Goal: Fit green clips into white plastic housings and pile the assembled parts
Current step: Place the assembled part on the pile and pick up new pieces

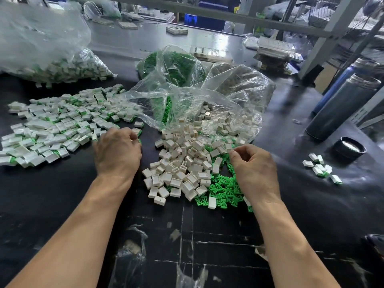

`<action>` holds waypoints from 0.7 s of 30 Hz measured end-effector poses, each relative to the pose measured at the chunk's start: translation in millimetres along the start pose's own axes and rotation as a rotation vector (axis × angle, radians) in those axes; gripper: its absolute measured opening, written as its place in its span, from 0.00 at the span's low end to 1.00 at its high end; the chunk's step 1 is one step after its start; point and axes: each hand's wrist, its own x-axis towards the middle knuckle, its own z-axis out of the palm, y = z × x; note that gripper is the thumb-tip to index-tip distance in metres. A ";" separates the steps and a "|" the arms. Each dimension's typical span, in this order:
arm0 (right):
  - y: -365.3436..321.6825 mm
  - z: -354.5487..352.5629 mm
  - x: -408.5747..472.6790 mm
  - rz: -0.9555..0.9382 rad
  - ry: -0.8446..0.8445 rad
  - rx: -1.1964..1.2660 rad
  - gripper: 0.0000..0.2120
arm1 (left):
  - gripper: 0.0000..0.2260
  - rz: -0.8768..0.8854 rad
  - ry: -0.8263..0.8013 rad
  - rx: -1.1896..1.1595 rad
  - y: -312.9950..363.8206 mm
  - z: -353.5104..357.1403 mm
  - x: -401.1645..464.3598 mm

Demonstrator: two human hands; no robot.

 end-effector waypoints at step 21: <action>0.1 -10.4 5.3 0.084 -0.170 -0.383 0.08 | 0.15 -0.005 -0.454 -0.277 25.5 -9.5 -23.2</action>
